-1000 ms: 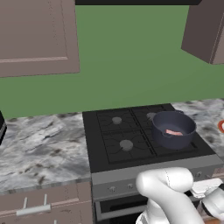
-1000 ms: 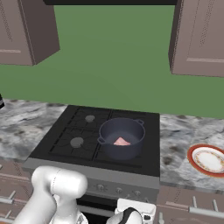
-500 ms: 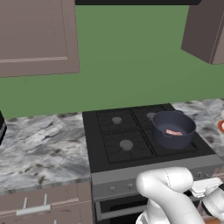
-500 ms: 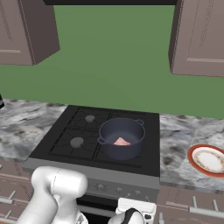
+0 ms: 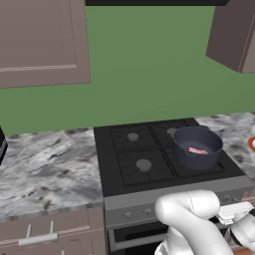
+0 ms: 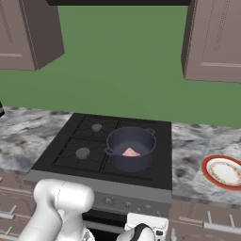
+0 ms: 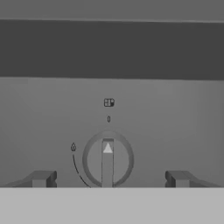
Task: Retrieve the frozen meat and place it in the pot on a burner. Then turn the burner on.
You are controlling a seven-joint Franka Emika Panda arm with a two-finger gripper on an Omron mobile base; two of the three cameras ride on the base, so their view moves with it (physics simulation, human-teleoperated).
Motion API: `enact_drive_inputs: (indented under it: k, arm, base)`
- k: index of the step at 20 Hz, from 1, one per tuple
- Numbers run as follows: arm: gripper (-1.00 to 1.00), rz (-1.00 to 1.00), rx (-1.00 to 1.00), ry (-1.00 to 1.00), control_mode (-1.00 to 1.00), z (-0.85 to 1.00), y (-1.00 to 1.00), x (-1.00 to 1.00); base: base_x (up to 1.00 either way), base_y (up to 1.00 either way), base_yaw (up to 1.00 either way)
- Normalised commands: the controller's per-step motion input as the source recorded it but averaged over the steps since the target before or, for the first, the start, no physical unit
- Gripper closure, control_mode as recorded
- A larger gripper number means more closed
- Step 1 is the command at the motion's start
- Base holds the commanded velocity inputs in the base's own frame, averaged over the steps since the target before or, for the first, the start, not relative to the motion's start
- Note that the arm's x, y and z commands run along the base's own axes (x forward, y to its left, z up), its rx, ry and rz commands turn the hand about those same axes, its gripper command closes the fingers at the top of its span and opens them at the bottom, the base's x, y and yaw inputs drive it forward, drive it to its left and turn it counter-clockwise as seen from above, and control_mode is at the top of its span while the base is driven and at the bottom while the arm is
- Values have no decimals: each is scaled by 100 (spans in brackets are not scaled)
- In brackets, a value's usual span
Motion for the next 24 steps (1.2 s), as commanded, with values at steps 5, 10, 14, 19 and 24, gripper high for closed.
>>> enact_drive_inputs:
  k: [5,10,14,19,24]
  arm:
    - [-100,0,0,-7,-100,22,23,0]
    - [-100,0,0,-1,-100,-1,-7,0]
    - [-100,0,0,0,-100,-12,-35,0]
    - [-100,0,0,0,-100,0,-8,0]
    - [-100,0,0,0,-100,0,-4,0]
  base:
    - [0,0,0]
    - [0,0,0]
    - [0,0,0]
    - [0,0,0]
    - [0,0,0]
